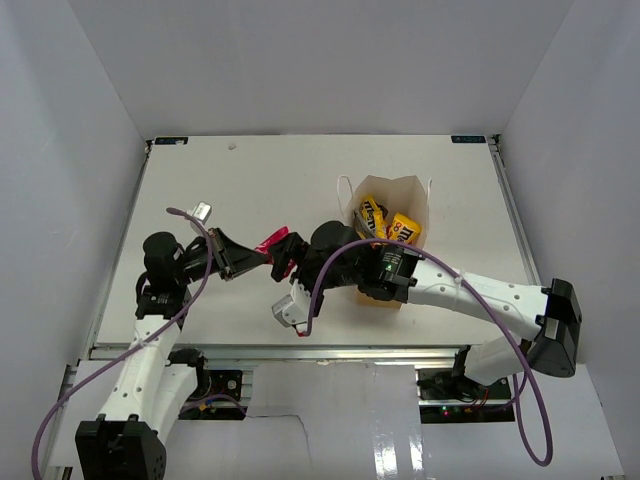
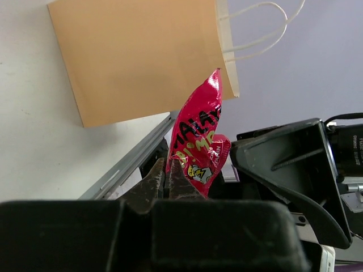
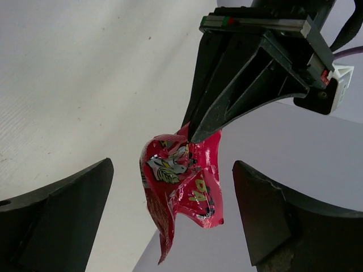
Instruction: Place the snacks into the paper bag
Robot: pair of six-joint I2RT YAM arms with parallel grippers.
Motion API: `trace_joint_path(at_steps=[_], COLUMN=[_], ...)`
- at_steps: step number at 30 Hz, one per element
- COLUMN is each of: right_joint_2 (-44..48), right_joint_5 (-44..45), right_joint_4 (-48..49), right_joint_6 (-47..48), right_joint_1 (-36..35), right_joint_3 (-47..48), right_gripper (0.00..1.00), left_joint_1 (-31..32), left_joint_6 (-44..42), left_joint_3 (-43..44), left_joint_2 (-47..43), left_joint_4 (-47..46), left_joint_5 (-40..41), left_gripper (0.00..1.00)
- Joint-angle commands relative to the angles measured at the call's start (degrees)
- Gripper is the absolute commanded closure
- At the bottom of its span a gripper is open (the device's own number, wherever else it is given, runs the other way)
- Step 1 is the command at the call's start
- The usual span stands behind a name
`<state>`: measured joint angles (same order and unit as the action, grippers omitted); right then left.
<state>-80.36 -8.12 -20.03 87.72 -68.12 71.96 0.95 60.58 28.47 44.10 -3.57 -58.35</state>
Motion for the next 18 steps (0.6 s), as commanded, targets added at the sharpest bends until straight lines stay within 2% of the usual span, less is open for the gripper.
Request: trace_joint_path(at_steps=[1, 3, 6, 7, 9, 10, 12, 13, 16, 18], right_joint_2=[-0.9, -1.5, -2.1, -2.0, -1.5, -1.3, -0.8, -0.6, 0.9, 2.4], right_joint_5=[1.4, 2.2, 3.0, 2.8, 2.4, 2.3, 2.3, 2.1, 1.3, 0.5], right_joint_4=[4.4, 5.1, 4.7, 4.3, 3.6, 3.6, 3.2, 3.3, 3.1, 3.0], right_joint_6=[0.7, 0.7, 0.9, 0.7, 0.2, 0.0, -0.2, -0.4, -2.3, -5.2], right_joint_1=[-0.2, -0.2, -0.1, -0.2, -0.1, -0.2, -0.2, -0.2, -0.1, 0.0], right_joint_3=[0.3, -0.1, 0.5, 0.7, 0.8, 0.7, 0.5, 0.5, 0.5, 0.9], right_gripper=[0.09, 0.13, 0.35, 0.49, 0.63, 0.66, 0.72, 0.77, 0.83, 0.84], left_joint_1=[0.2, 0.2, 0.2, 0.2, 0.2, 0.2, 0.2, 0.2, 0.2, 0.2], left_joint_6=[0.7, 1.0, 1.0, 1.0, 1.3, 1.6, 1.6, 1.4, -0.9, -2.4], left_joint_3=[-0.7, -0.7, -0.3, -0.3, -0.2, -0.1, 0.2, 1.1, 4.5, 6.6], left_joint_2=[-2.9, -3.6, -4.8, -5.0, -5.4, -5.5, -5.8, -6.0, -6.4, -6.6], left_joint_4=[2.8, 2.9, 3.2, 5.0, 5.2, 5.2, 5.7, 6.3, 9.3, 9.7], left_joint_5=[-1.9, -2.1, -2.2, -2.1, -1.9, -1.9, -1.6, -1.2, 0.4, 1.3], left_gripper=[1.00, 1.00, 1.00, 1.00, 1.00, 1.00, 0.89, 0.70, 0.37, 0.32])
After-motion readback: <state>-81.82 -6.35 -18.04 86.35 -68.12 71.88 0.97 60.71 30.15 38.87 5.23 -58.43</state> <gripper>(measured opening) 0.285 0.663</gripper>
